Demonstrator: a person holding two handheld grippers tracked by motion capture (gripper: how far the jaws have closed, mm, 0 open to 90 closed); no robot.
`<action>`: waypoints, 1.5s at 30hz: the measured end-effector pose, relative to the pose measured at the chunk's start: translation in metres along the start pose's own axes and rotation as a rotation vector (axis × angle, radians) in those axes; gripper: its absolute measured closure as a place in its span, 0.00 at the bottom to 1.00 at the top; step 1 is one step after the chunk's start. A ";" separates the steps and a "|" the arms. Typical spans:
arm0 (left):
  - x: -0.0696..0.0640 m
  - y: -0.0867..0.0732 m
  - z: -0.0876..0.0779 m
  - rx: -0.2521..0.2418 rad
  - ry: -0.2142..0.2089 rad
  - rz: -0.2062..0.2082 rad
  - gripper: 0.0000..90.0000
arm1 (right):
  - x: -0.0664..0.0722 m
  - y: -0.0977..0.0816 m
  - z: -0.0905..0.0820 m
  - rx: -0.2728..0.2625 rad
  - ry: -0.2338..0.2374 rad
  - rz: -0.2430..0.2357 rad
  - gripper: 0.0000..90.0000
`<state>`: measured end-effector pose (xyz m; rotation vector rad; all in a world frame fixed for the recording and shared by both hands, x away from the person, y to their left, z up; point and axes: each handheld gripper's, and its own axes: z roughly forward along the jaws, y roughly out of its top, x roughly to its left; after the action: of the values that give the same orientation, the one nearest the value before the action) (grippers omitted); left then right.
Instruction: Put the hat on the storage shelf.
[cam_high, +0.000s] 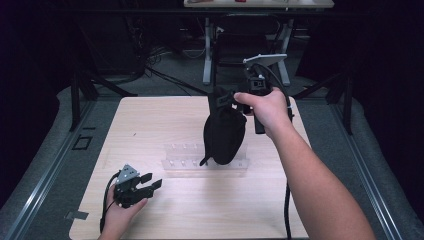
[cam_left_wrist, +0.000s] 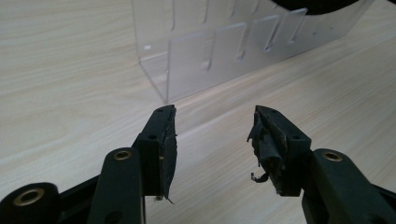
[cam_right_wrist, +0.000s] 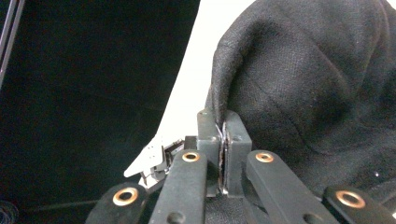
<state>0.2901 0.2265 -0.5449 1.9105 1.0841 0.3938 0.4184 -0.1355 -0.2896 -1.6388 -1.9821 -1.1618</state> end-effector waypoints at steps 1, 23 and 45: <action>-0.003 0.003 0.000 -0.016 -0.005 0.010 0.56 | 0.001 0.000 0.001 0.003 0.005 0.000 0.98; -0.051 0.066 0.015 -0.089 -0.108 0.109 0.63 | 0.018 0.002 0.028 0.027 0.034 -0.020 0.98; -0.094 0.089 0.039 -0.064 -0.128 0.213 0.75 | 0.024 -0.002 0.037 0.027 0.055 -0.034 0.98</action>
<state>0.3079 0.1085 -0.4809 1.9721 0.7795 0.4132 0.4190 -0.0921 -0.2971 -1.5489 -1.9908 -1.1740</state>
